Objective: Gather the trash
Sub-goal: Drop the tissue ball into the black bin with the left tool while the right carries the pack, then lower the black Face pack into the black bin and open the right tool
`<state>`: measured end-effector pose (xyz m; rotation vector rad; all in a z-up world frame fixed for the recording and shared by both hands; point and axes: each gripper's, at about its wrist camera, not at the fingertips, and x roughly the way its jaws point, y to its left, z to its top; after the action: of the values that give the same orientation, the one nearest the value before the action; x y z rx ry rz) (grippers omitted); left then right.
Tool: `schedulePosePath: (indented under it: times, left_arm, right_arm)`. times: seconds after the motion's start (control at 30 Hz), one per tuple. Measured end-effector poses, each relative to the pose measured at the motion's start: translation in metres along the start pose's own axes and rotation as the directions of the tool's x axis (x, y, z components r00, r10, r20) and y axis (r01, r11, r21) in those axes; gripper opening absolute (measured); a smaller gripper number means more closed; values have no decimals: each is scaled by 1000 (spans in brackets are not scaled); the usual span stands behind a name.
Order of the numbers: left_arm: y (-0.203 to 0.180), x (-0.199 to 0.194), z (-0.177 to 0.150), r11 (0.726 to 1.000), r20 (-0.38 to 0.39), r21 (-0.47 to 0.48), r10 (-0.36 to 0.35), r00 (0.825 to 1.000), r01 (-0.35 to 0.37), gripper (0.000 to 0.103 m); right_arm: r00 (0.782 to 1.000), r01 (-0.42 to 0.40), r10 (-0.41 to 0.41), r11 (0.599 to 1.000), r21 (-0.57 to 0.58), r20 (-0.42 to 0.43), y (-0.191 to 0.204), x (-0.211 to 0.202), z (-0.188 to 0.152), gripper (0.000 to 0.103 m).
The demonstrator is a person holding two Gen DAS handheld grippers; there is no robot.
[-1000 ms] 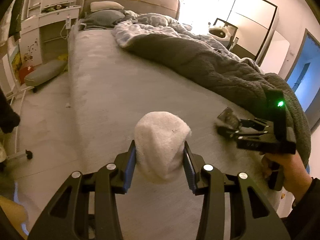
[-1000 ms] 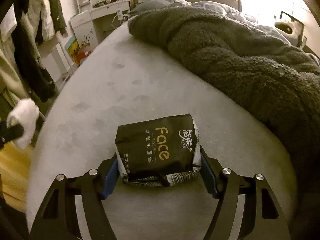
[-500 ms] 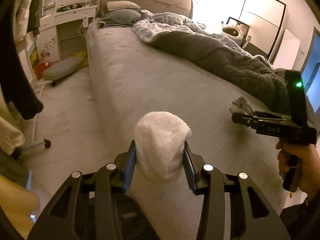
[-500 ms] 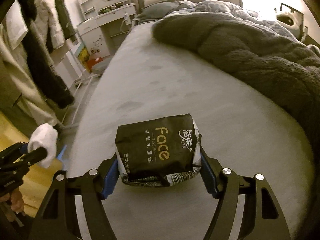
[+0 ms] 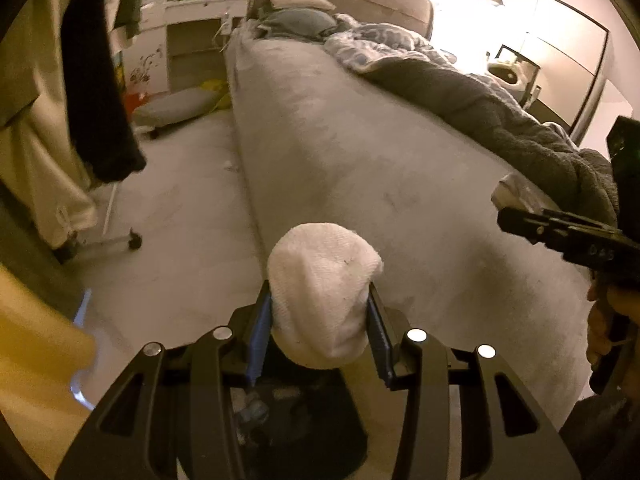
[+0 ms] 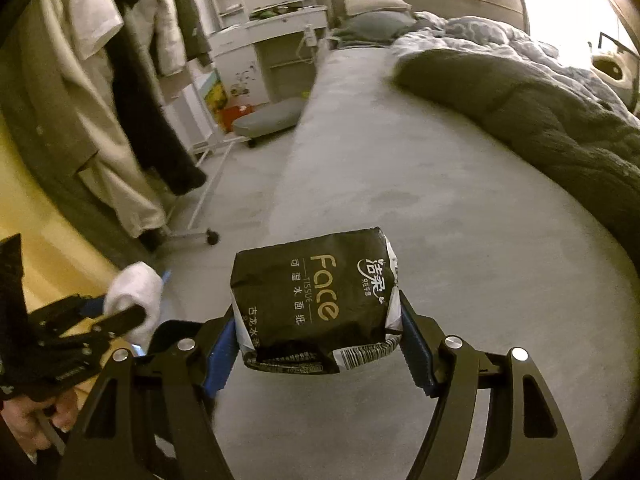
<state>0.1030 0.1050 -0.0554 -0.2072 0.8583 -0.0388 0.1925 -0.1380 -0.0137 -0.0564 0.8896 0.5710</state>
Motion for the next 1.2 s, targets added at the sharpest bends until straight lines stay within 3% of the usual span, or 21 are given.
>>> schedulePosePath:
  times: [0.47, 0.73, 0.87, 1.0, 1.2]
  left_arm:
    - [41, -1, -50, 994, -138, -79, 63, 988, -74, 46]
    - [53, 16, -77, 992, -285, -94, 59, 957, -90, 49]
    - [59, 20, -90, 990, -341, -108, 47, 939, -89, 59]
    - [70, 8, -96, 987, -319, -139, 34, 947, -82, 79]
    - [92, -16, -99, 978, -257, -188, 39, 966, -89, 80]
  right_arm:
    - [997, -64, 61, 994, -86, -38, 74, -9, -31, 72]
    - [994, -86, 75, 985, -148, -79, 110, -2, -46, 72]
    - [992, -95, 79, 981, -172, -99, 125, 4, -51, 72]
    - [989, -100, 77, 977, -187, -127, 135, 14, -56, 72]
    - [983, -103, 68, 973, -206, -168, 152, 35, -63, 72]
